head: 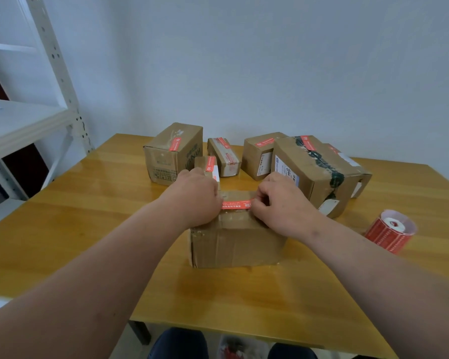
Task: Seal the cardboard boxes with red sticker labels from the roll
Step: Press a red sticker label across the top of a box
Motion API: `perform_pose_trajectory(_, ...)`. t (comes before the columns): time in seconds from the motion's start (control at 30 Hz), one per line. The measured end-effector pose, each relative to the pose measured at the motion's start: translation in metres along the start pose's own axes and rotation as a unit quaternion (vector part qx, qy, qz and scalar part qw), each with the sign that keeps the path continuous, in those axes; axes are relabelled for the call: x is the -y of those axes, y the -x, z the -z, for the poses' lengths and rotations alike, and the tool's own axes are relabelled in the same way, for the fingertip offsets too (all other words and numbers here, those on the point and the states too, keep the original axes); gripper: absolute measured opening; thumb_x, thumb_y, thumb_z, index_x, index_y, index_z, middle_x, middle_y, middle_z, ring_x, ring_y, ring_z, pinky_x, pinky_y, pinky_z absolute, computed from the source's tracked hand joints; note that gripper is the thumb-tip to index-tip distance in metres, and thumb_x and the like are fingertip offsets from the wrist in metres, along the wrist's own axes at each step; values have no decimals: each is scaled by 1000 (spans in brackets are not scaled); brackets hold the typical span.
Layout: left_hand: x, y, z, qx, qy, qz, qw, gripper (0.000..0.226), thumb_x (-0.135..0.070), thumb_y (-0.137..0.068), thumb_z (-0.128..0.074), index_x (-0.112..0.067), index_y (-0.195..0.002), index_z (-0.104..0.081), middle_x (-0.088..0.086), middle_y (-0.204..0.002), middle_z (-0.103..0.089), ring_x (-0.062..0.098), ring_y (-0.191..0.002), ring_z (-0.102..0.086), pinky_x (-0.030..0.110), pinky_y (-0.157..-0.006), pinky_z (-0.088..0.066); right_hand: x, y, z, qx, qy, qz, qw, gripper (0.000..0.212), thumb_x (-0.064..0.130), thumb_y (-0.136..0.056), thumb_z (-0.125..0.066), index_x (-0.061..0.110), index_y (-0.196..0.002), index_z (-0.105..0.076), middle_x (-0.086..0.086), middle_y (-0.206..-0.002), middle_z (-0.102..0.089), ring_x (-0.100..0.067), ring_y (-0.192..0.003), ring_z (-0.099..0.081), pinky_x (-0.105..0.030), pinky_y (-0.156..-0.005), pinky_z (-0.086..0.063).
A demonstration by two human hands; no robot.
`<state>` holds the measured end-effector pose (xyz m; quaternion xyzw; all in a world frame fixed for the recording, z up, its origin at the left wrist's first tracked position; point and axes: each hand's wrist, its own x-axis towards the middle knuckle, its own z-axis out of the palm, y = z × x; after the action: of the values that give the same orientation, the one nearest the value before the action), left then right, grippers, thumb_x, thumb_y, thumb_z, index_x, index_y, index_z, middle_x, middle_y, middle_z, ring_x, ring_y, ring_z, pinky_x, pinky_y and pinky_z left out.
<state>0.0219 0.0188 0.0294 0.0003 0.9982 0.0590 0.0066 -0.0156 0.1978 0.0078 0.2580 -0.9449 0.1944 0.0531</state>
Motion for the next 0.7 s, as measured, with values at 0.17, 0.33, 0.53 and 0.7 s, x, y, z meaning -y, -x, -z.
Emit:
perform_pose_trajectory(0.17,-2,6,-2,-28,-8,-10,1000,29,-37,-101,-40,-19,-106,-62,4,-115,-49,20,-108,-45,33,-95,-40,-1,2,-1,-7,2,14,1000,16,29,-91,-56,20,-77,-57,3,-96,-47,-14,-95,-43,-24,-76,-34)
perform_pose_trajectory(0.33,-3,8,-8,-67,-1,-16,998,27,-37,-100,-41,-19,-107,-61,3,-116,-49,18,-110,-45,33,-95,-43,-1,1,-2,-14,7,21,1000,17,30,-90,-56,21,-75,-55,2,-95,-48,-14,-94,-43,-24,-76,-34)
perform_pose_trajectory(0.53,-3,8,-13,-87,3,-22,996,29,-38,-100,-42,-18,-114,-60,3,-118,-49,17,-111,-45,34,-95,-46,-1,1,-2,-14,15,22,1000,16,31,-89,-58,21,-77,-57,2,-95,-48,-14,-95,-43,-24,-76,-35)
perform_pose_trajectory(0.7,2,7,-15,-112,40,-11,993,21,-39,-96,-52,-19,-95,-57,-3,-102,-49,14,-99,-47,29,-86,-48,1,-1,-2,-8,3,-7,1000,19,31,-84,-60,22,-69,-54,2,-96,-48,-15,-96,-45,-25,-77,-40)
